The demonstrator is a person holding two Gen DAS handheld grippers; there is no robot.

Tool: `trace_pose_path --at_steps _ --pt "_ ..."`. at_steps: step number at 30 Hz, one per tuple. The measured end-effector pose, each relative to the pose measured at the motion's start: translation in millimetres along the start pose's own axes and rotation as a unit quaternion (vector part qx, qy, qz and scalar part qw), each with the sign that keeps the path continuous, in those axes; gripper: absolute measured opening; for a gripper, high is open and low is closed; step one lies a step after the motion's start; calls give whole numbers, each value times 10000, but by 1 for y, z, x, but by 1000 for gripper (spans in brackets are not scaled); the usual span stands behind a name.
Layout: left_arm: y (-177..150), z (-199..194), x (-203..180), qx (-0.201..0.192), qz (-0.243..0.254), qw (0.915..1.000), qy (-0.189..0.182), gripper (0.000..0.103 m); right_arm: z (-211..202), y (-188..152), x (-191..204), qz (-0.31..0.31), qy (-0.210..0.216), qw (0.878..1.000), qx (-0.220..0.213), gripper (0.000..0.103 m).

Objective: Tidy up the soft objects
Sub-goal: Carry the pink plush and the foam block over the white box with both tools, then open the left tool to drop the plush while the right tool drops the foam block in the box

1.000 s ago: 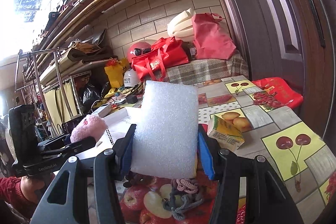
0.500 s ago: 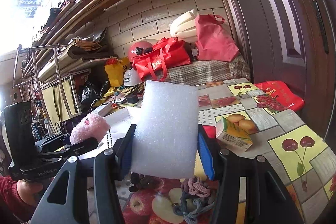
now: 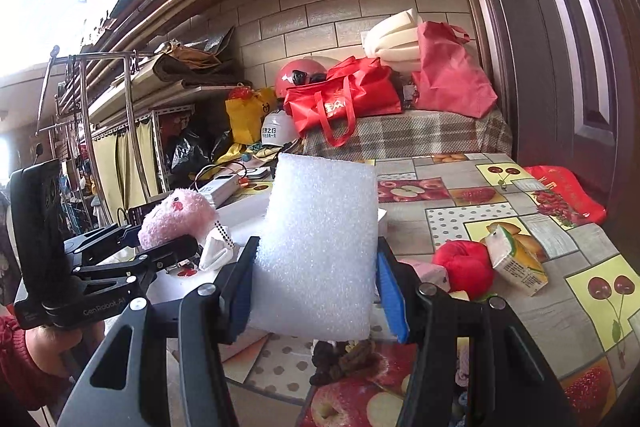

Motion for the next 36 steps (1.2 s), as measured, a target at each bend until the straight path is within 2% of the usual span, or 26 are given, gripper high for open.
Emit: trace_pose_path --at_steps 15,27,31,36 --pt "13 14 62 -125 -312 9969 708 53 53 5 41 -227 372 9985 342 54" --pt "27 27 99 -185 -738 9929 916 53 94 14 52 -285 370 9977 497 54" --pt "28 34 94 -105 -575 9944 886 53 103 17 50 -272 373 9977 496 54" --pt "25 44 73 69 -63 9979 639 53 118 18 51 -221 510 9966 612 54"
Point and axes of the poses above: each gripper's, at about its wrist camera, not at the fingertips, and z roughly the way its jaws point, x to its left, y to its top, the point moved 5 cm from there along z, roughly the way its jaws point, and after that the axes turned 14 degrees about -z, right-handed, at the moved point
